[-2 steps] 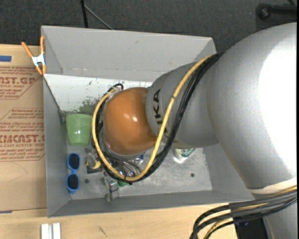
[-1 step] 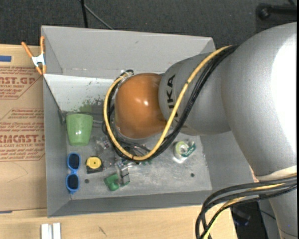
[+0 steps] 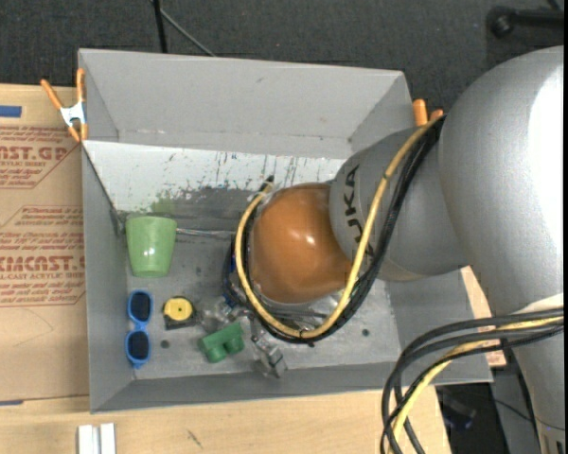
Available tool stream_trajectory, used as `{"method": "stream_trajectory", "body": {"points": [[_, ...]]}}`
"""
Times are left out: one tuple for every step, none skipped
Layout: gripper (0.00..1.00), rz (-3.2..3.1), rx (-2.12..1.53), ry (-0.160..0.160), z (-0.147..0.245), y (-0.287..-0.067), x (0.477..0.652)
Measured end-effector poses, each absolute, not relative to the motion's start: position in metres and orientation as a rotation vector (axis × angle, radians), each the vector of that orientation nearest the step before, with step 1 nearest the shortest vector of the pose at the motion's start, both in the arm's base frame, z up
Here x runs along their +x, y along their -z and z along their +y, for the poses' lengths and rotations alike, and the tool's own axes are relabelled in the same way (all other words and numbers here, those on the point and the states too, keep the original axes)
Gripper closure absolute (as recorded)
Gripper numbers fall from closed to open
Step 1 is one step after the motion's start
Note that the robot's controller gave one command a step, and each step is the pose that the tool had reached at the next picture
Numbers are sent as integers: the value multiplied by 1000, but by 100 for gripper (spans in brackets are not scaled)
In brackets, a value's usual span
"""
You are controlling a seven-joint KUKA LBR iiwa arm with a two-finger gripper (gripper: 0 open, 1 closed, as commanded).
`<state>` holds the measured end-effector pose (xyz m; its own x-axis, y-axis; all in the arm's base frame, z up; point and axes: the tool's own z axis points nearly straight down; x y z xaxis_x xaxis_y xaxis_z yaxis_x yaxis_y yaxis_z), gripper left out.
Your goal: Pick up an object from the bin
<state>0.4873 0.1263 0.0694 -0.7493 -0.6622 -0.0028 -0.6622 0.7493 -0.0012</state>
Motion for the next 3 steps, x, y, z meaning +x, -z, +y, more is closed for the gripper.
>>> {"method": "stream_trajectory", "body": {"points": [[0, 2593, -1771, -2, 149, -70, 503], [100, 2595, -1769, -3, 149, -70, 503], [100, 2598, -1766, -4, 150, -71, 503]]}}
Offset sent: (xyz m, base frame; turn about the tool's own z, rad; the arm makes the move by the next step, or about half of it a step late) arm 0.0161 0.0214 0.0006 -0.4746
